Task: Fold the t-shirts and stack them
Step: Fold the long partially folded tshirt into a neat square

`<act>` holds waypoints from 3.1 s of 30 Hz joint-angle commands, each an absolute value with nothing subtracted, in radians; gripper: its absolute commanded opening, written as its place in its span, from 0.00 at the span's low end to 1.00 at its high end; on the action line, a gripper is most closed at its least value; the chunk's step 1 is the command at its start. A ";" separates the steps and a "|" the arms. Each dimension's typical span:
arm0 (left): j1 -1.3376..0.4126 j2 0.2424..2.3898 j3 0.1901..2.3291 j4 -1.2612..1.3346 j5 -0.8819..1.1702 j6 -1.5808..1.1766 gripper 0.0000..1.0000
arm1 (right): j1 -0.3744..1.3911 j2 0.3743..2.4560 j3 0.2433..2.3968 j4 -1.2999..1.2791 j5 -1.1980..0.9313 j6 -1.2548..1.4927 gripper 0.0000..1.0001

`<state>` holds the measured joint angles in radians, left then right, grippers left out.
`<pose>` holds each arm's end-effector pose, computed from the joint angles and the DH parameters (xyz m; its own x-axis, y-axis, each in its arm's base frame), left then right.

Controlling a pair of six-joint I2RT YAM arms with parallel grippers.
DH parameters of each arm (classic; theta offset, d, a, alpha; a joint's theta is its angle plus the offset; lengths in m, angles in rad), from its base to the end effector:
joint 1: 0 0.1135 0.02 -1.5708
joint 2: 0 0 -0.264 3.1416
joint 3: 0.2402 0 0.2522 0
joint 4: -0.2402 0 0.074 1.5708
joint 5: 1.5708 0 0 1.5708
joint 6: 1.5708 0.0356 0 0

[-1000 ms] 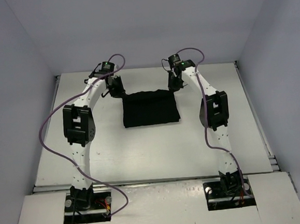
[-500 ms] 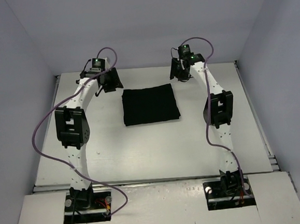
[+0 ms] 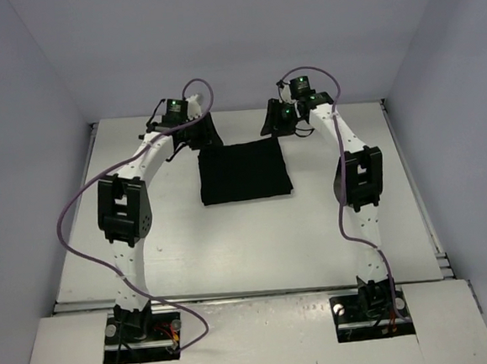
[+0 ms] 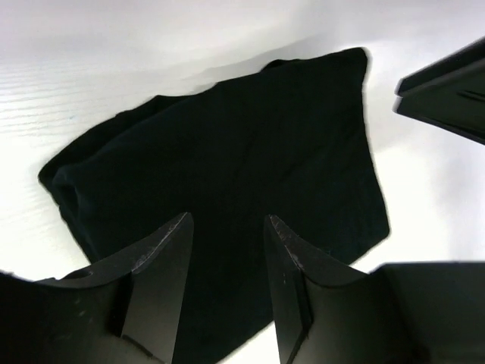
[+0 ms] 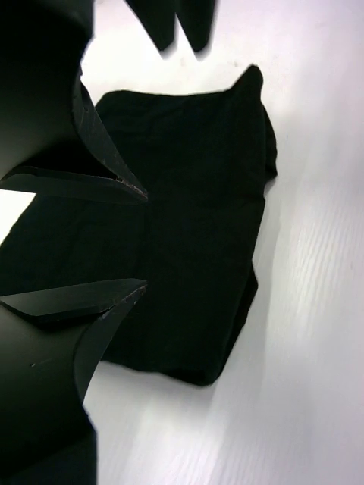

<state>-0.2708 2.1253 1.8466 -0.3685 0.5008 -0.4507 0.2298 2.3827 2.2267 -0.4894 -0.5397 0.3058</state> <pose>0.4724 -0.1489 0.2648 -0.7859 -0.1784 -0.5920 0.2904 0.7388 -0.6081 0.5278 0.1423 0.2535 -0.7377 0.0927 -0.6687 -0.3912 0.7486 0.5353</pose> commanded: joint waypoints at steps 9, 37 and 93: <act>-0.168 2.281 1.813 -0.061 0.564 -0.565 0.36 | 0.167 2.481 1.960 0.059 -0.807 0.498 0.41; -0.209 1.794 1.336 -0.017 0.710 -0.666 0.37 | 0.179 1.987 1.440 0.136 -0.894 0.476 0.45; -0.239 0.584 1.419 -0.992 -0.302 -0.161 0.88 | 0.185 0.582 1.208 -0.372 0.168 0.068 1.00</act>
<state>-0.2348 0.5783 1.4276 -0.9885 -0.2590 -0.1819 0.1727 0.5700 1.2140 -0.4086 0.1284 0.0865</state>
